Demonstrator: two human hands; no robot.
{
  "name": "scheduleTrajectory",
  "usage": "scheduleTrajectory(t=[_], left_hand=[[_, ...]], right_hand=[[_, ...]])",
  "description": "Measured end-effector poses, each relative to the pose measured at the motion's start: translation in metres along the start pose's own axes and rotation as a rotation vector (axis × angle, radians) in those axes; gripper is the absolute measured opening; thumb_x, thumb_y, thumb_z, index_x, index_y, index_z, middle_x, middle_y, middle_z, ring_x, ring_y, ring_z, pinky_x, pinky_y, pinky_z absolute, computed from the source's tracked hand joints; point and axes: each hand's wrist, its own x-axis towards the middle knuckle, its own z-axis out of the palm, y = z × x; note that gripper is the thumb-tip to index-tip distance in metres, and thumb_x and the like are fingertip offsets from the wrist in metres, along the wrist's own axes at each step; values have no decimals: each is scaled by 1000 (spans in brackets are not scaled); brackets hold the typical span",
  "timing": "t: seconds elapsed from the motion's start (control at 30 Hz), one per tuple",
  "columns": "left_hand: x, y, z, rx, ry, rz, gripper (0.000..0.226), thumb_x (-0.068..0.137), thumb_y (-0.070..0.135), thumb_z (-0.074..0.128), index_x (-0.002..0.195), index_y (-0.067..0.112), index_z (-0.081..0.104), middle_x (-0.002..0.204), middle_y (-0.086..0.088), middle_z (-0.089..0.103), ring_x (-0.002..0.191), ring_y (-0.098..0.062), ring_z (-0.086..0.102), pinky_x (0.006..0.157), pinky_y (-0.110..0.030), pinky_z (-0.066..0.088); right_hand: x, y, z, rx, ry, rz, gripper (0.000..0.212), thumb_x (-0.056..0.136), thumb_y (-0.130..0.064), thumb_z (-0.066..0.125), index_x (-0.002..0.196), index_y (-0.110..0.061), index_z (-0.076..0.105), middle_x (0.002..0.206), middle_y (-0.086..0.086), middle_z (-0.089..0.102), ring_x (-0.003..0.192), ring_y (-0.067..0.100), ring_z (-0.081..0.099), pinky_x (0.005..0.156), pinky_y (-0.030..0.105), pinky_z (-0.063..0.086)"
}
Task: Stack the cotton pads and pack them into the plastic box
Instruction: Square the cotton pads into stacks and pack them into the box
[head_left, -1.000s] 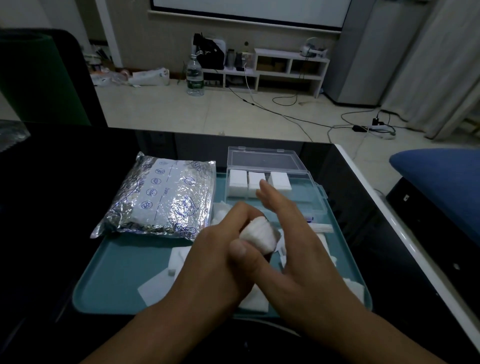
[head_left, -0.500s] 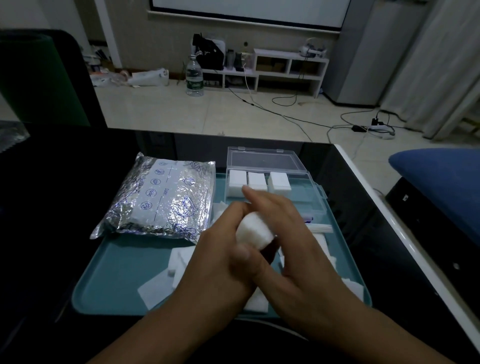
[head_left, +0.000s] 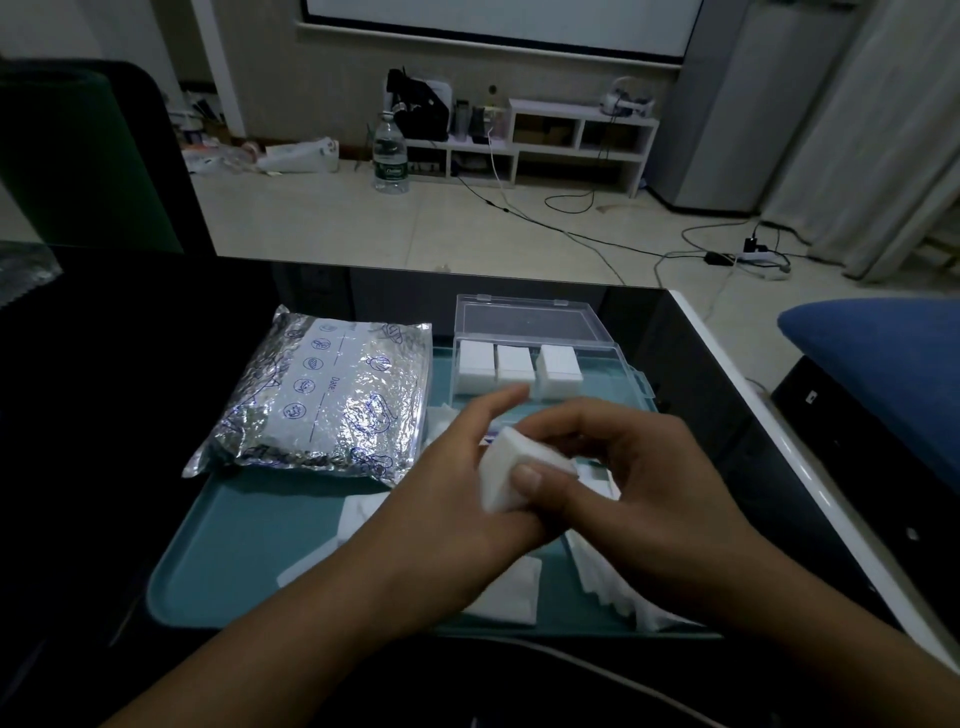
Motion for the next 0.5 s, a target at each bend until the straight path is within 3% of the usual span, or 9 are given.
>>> scheduleTrajectory(t=[0.07,0.13,0.23,0.33,0.4,0.47,0.5], left_hand=[[-2,-3,2,112,66,39,75,73,53,77,136,53,37,111,19,65,93,1,67,74,-21,54],[-6,-6,4,230,104,118,60,86,56,62,139,53,34,114,21,63,98,1,64,78,-21,52],[-7,-6,9,294,153,227,49,96,42,50,143,41,40,124,22,59,108,2,59,86,-21,49],[-7,-3,15,212,245,257,47,102,33,49,147,31,40,132,17,58,120,-2,56,96,-26,48],[-9,-1,19,195,282,292,49,102,29,46,151,26,36,133,14,56,123,-4,54,99,-25,47],[-12,0,23,228,318,328,56,100,26,42,154,25,27,129,16,54,120,1,52,95,-11,41],[-13,-1,24,246,327,340,57,100,27,40,155,25,23,124,19,52,116,5,51,92,-5,37]], right_hand=[[1,2,1,20,91,38,18,80,-25,78,96,-23,71,88,-11,72,86,7,68,81,33,56],[1,4,2,-7,178,44,23,73,-32,76,94,-31,68,88,-16,70,84,4,67,77,27,56],[-1,4,8,-22,275,32,41,68,-53,67,106,-42,60,95,-21,66,89,4,65,77,23,55],[-5,4,23,118,338,90,57,75,-56,60,129,-43,45,104,-27,61,101,-7,59,82,11,49],[-10,4,37,187,289,127,57,85,-68,48,137,-50,33,121,-31,56,114,-12,52,94,16,48],[-15,4,47,170,247,141,68,86,-72,37,148,-48,22,132,-27,51,124,-9,47,106,26,42],[-16,4,49,163,237,149,70,88,-71,34,151,-44,18,130,-30,51,123,-11,46,107,24,39]])
